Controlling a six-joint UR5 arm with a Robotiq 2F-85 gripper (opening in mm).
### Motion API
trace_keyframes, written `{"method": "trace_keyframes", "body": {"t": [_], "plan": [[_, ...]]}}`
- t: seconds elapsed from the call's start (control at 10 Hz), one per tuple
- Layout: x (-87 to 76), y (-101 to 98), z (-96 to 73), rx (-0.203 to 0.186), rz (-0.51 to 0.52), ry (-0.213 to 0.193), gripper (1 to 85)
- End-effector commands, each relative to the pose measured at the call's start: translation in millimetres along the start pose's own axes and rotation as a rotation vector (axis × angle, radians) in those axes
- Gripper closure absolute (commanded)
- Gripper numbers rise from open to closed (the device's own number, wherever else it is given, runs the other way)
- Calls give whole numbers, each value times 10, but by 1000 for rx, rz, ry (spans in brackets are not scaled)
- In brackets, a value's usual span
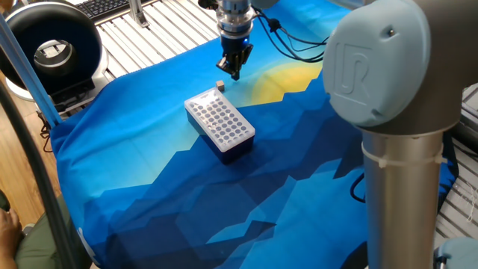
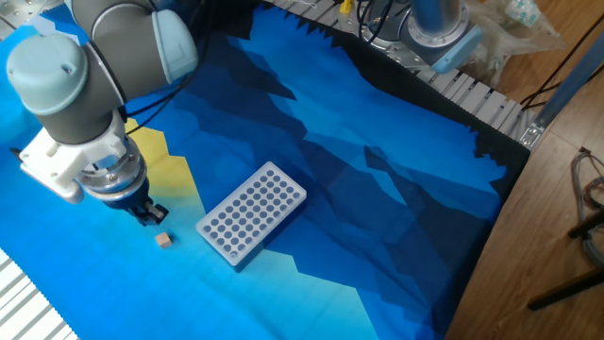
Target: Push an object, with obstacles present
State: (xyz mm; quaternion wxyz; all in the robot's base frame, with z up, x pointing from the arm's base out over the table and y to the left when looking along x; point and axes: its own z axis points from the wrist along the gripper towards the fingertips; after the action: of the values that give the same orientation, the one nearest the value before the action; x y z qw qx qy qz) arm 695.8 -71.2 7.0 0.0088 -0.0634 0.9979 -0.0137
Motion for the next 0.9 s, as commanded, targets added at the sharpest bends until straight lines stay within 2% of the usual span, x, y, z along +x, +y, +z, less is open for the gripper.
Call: {"method": "trace_keyframes", "body": {"t": [0.0, 0.5, 0.8], "plan": [[-134, 258, 43, -21, 36, 3, 847], [-149, 454, -14, -23, 57, 17, 847], [-141, 391, -16, -15, 40, 16, 847]]}}
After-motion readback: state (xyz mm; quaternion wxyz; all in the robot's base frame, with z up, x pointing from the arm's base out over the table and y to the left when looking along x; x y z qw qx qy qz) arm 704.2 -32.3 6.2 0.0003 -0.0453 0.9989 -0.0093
